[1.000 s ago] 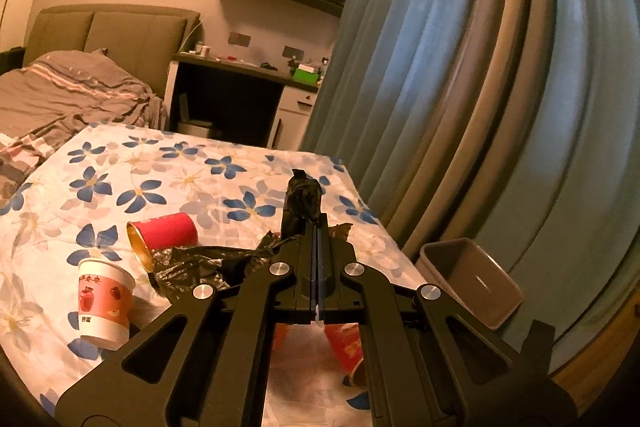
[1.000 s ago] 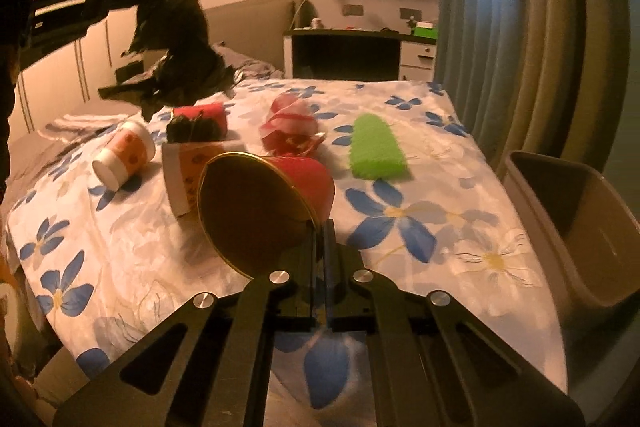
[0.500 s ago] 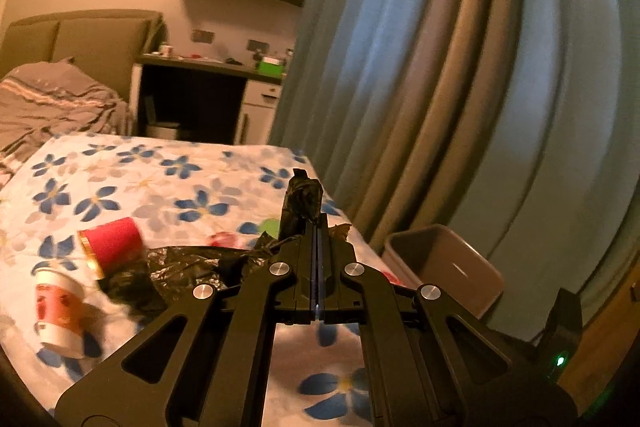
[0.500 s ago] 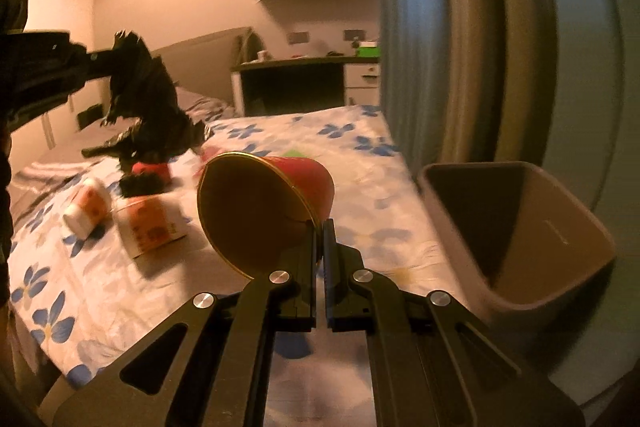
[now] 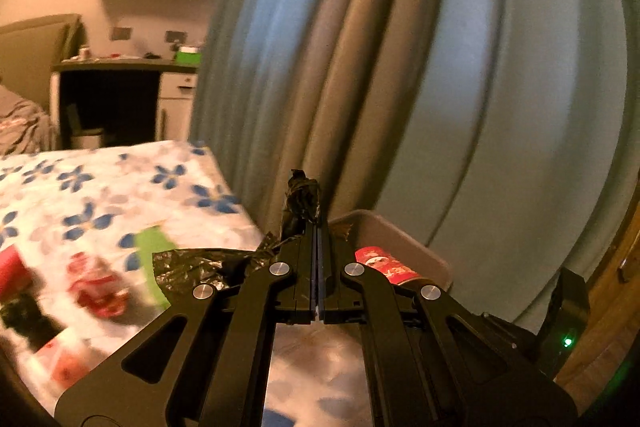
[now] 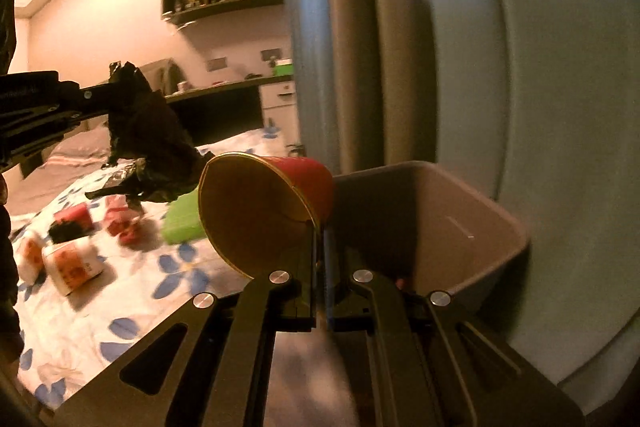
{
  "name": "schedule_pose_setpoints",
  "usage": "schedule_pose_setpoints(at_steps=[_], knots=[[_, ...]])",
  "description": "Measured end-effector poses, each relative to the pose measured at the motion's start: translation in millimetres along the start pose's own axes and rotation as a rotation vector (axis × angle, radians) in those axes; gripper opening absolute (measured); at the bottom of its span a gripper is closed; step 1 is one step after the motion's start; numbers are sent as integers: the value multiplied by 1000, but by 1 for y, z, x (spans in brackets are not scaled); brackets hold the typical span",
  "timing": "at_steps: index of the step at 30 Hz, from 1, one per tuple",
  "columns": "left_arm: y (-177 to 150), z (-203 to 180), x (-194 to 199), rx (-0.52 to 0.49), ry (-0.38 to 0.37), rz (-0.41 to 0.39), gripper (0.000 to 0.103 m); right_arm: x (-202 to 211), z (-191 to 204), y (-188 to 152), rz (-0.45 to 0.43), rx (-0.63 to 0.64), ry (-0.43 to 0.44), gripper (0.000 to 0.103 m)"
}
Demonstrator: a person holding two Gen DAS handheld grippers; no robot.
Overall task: Collect trash
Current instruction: 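Carry the black bag and red cup over the grey bin, then open both tools to drop the black bag and red cup into the bin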
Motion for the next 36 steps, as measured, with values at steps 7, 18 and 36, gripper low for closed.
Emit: schedule_pose_setpoints(at_steps=[7, 18, 36], knots=[[2, -37, -51, -42, -87, 35, 0, -5, -34, -1, -1, -57, -62, 4], [-11, -51, -113, -47, -180, 138, 0, -21, -60, -5, 20, -99, -96, 4], [-44, -37, -152, 24, -194, 268, 3, -40, -69, -11, 67, -113, -97, 4]])
Point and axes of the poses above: each gripper's, at about its wrist camera, not at the fingertips, and x roughly against the way its jaws point, z to its left, y to its top, the point moved 5 cm from there along -x, roughly the way its jaws point, and after that the axes turned 10 degrees about z, right-handed, at the moved point
